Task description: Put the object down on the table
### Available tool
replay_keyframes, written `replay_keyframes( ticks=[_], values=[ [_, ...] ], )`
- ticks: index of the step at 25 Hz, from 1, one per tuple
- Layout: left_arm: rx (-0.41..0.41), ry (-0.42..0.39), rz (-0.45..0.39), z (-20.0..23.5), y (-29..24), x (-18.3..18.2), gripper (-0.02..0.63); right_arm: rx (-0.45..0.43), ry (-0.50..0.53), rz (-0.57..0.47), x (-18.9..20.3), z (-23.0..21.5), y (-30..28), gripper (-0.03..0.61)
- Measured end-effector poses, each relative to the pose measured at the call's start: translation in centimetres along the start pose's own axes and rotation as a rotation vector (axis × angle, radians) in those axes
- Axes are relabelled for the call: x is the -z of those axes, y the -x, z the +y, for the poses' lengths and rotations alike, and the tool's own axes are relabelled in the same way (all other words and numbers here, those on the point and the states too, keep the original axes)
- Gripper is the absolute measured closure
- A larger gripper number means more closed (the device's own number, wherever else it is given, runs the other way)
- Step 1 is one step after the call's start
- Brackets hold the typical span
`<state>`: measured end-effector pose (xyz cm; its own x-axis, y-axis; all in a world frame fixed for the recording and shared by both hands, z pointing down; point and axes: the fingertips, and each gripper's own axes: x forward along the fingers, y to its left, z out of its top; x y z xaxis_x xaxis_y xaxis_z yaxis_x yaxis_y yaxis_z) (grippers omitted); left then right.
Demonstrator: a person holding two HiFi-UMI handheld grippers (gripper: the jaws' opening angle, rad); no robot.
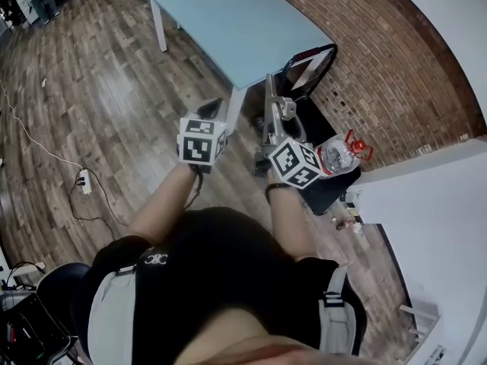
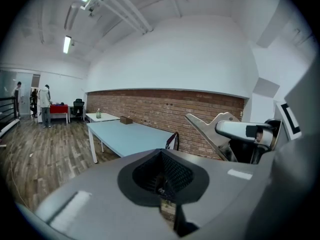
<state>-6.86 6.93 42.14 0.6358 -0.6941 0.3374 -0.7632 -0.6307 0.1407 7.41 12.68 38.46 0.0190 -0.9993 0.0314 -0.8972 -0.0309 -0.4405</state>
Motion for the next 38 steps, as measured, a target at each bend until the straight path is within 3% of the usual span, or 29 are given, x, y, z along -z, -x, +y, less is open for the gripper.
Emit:
replay_keyframes(
  ticks=[6, 14, 24, 38],
  values=[
    [0.012, -0.005, -0.005, 3.0, -0.3, -0.5, 0.614, 0.032, 0.085, 0.0, 1.0, 1.8, -2.1, 0.353],
    [0.041, -0.004, -0.001, 5.8, -1.4, -0.3, 0.614, 0.081, 0.114, 0.003, 2.6, 2.7, -3.6, 0.353],
    [0.048, -0.019, 0.036, 6.9, -4.3, 0.5, 0.614, 0.096, 0.087, 0.016, 3.8, 0.9, -6.6, 0.354],
    [-0.019, -0.031, 0.062, 10.0, -15.0, -2.4, 0.614, 0.052, 0.04, 0.071, 3.8, -5.1, -18.7, 0.354]
  ],
)
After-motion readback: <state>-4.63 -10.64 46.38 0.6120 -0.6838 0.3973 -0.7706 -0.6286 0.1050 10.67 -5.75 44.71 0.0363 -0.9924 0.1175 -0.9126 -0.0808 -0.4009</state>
